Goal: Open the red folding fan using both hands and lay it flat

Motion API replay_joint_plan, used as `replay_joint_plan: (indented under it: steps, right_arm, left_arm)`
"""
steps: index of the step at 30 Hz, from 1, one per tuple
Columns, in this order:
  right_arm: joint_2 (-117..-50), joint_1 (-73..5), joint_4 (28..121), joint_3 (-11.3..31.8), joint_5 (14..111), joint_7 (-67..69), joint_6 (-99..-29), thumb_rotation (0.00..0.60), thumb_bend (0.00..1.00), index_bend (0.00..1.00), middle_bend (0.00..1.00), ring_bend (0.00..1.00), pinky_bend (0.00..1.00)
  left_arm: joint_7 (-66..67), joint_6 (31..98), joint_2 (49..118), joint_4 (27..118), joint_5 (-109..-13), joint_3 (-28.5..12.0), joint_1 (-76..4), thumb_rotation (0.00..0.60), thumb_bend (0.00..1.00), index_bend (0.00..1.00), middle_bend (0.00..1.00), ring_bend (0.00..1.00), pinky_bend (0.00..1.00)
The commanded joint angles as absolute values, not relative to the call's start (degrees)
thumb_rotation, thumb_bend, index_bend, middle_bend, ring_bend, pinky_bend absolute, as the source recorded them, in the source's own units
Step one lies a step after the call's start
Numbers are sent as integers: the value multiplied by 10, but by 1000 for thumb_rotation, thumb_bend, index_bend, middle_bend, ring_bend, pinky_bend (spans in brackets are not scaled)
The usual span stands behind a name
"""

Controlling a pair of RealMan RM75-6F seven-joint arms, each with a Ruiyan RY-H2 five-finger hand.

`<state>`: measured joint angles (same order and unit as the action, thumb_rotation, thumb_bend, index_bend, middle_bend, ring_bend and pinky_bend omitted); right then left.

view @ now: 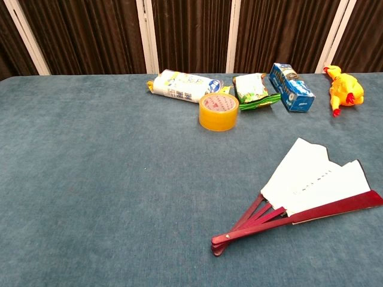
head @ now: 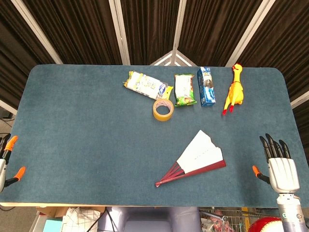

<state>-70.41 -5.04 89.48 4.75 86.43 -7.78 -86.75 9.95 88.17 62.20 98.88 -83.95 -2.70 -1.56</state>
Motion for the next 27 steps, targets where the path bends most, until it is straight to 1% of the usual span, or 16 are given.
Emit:
replay_joint_plan:
  steps: [1,12,21,23,27]
  right_arm:
    - [-704,-49,895,46,865,-79,-868,600,261,0,55,156,87]
    - [-699,-50,900,43,869,-63,-863,600,261,0,55,156,87]
    - [-699,-60,904,26,882,-63,-835,600,260,1,55,156,87]
    - [-700,-63,908,23,888,-58,-830,600,260,10,55,156,87]
    - [-715,-65,903,12,906,-40,-830,600,261,65,55,156,87]
  left_arm:
    - [99,882,623,989,-842,-26,-16,600,387,41,0,0,0]
    - [102,889,624,992,-850,-25,-14,600,387,39,0,0,0]
    - [101,896,623,993,-847,-26,-10,600,387,34,0,0,0]
    - [98,896,623,993,-846,-26,-9,600,387,33,0,0,0]
    - [94,892,622,992,-834,-31,-11,600,387,33,0,0,0]
